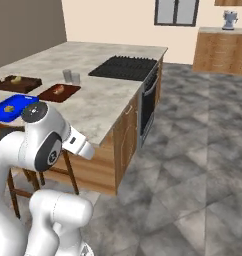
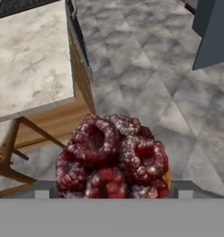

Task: Take the cakes from the fridge and place them on the empty tray on the dining counter.

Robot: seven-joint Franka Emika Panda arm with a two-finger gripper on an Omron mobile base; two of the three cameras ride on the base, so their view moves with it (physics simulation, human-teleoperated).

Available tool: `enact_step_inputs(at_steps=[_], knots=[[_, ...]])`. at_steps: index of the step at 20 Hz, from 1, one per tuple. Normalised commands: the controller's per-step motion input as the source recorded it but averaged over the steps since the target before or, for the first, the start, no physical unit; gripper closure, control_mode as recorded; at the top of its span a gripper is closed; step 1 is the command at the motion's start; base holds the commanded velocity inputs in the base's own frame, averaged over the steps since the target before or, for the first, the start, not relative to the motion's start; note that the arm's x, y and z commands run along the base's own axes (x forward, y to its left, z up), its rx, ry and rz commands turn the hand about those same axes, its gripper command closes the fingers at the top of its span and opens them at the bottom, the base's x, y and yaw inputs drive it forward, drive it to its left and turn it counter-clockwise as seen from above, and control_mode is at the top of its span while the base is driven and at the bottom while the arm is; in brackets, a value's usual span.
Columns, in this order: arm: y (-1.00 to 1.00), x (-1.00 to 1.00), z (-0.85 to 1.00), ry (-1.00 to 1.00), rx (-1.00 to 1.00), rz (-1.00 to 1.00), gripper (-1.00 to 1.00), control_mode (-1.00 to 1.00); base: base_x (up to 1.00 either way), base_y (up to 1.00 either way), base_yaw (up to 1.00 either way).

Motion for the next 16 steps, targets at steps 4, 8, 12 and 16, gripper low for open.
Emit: enact_step_inputs(at_steps=[4, 8, 12, 16], knots=[[0.00, 0.00, 0.00, 0.00, 0.00, 0.00, 1.00, 1.00, -0.08, 1.00, 0.03], [0.00, 0.00, 0.00, 0.00, 0.00, 0.00, 1.00, 1.00, -0.01, 1.00, 0.00], [0.00, 0.00, 0.00, 0.00, 0.00, 0.00, 1.00, 1.00, 0.00, 1.00, 0.01], [0.00, 0.00, 0.00, 0.00, 0.00, 0.00, 1.00, 1.00, 0.00, 1.00, 0.00]])
